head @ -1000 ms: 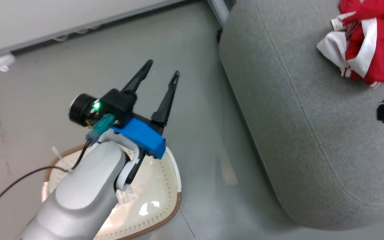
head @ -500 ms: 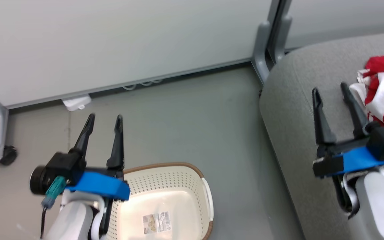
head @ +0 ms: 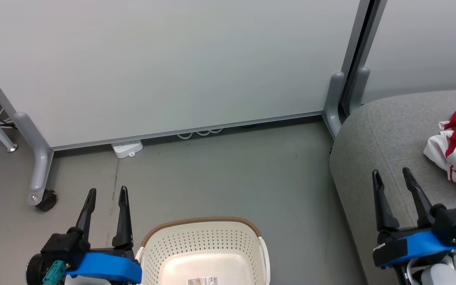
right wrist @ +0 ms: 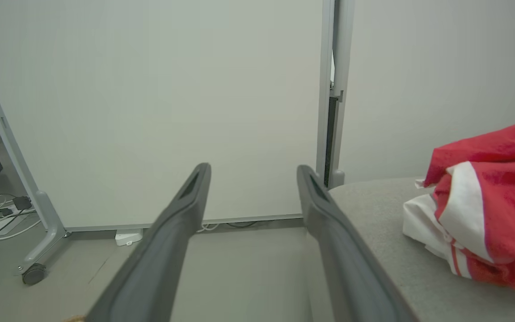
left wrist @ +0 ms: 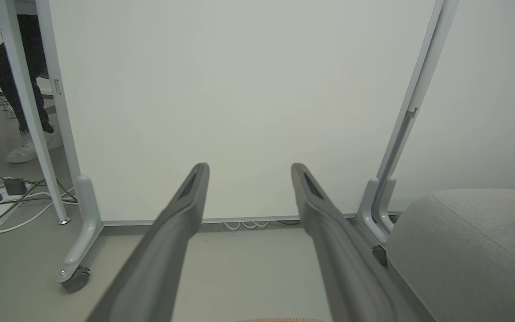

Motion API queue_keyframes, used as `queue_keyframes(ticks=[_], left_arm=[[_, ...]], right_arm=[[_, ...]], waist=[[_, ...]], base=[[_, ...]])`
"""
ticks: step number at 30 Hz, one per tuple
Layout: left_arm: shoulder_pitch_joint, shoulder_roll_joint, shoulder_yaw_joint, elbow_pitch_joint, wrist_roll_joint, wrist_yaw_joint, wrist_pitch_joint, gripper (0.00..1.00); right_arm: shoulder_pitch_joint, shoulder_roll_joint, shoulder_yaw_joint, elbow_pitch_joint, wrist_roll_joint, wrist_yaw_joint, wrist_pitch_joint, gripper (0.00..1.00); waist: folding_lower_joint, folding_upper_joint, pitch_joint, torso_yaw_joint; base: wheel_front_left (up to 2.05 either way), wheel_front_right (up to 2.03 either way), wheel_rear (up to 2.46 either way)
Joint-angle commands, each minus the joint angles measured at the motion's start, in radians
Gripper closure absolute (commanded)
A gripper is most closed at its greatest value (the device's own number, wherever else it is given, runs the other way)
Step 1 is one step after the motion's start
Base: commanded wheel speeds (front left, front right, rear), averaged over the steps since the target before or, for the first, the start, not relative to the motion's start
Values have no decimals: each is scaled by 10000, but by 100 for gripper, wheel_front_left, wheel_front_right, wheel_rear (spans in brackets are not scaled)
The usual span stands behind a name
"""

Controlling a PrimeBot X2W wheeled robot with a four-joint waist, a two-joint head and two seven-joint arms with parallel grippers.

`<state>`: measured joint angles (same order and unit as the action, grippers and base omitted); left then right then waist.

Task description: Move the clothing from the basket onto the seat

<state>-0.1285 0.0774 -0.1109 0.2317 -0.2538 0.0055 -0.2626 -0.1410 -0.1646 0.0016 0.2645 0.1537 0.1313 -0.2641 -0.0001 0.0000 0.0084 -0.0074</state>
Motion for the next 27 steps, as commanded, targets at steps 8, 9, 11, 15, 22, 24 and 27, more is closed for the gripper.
queue_keyframes(ticks=[8,9,11,15,22,24,27], left_arm=[[494,-209,508,116,329,-454,-31,0],[528,-222,540,141,347,-499,-31,0],[569,-239,586,192,356,-551,-31,0],[668,-253,631,299,276,-647,-31,0],[735,-253,510,368,116,-657,-31,0],[745,-253,500,384,113,-659,-31,0],[741,-254,485,405,114,-622,-31,0]], right_arm=[[788,344,-156,-107,52,-9,-3,0],[829,360,-170,-89,73,-11,-5,0],[936,448,-185,-73,48,-9,-3,0],[1087,536,-285,-6,97,-9,-3,0],[1194,621,-294,22,45,-9,-3,0],[1189,638,-289,30,61,-9,-4,0],[1156,658,-288,28,55,-11,-3,0]], waist=[[1,0,-364,121],[1,0,-387,129],[1,0,-444,147],[1,0,-522,193],[1,0,-550,223],[1,0,-544,228],[1,0,-533,249]], base=[[0,0,0],[0,0,0],[0,0,0],[0,0,0],[0,0,0],[0,0,0],[0,0,0]])
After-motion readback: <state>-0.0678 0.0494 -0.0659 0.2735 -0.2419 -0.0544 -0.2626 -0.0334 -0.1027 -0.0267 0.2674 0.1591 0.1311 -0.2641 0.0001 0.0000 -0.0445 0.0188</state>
